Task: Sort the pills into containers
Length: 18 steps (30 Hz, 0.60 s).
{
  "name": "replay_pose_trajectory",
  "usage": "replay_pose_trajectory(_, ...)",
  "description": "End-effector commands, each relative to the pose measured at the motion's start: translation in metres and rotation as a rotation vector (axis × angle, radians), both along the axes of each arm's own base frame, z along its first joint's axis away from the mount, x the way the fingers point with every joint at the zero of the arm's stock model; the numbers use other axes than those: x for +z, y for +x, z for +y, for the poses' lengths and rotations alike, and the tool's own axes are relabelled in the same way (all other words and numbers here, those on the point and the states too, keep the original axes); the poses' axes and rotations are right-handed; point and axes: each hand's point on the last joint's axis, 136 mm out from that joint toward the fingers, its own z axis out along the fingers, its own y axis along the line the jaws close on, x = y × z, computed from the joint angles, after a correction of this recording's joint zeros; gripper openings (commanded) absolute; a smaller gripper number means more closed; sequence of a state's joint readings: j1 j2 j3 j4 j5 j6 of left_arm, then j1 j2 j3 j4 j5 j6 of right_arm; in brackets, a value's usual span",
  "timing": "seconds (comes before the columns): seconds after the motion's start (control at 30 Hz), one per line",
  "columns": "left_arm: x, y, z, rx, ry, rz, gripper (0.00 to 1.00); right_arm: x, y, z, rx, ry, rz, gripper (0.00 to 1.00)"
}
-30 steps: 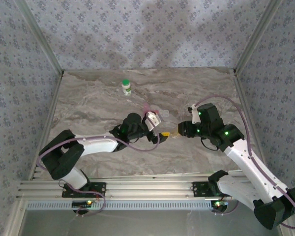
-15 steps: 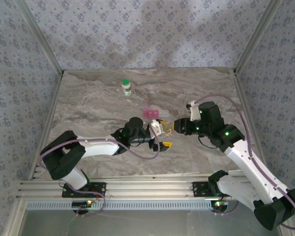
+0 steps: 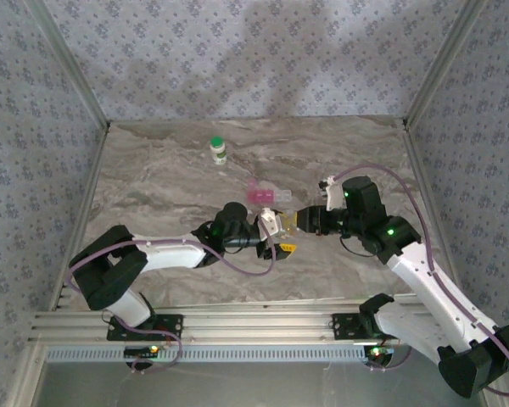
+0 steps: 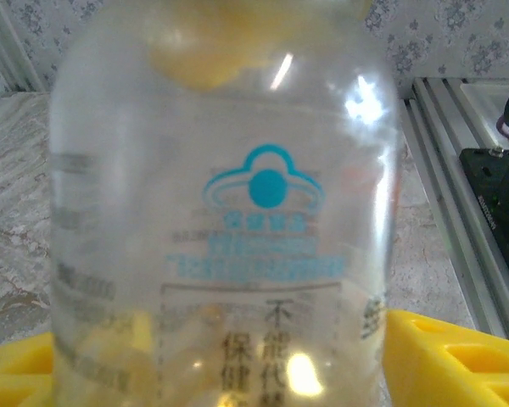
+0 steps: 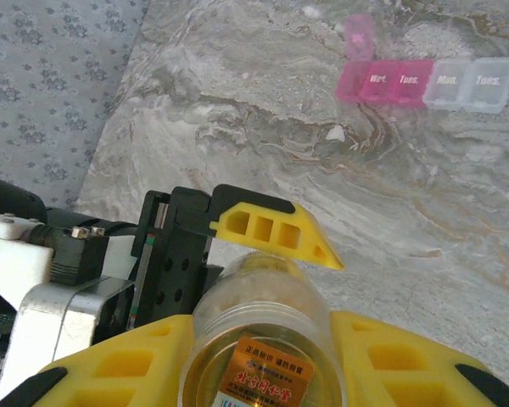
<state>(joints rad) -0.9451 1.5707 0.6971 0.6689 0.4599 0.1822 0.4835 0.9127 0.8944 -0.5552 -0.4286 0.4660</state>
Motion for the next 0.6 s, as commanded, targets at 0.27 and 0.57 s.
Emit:
replay_pose_trajectory(0.27,0.033,-0.017,-0.003,-0.063,-0.060,-0.064,0.57,0.011,-0.002,0.005,0.036,0.031,-0.013,0.00)
replay_pose_trajectory(0.57,0.033,-0.028,0.005,-0.083,-0.062,-0.067,0.27,0.015,0.004,0.004,0.103,-0.038,-0.081,0.00)
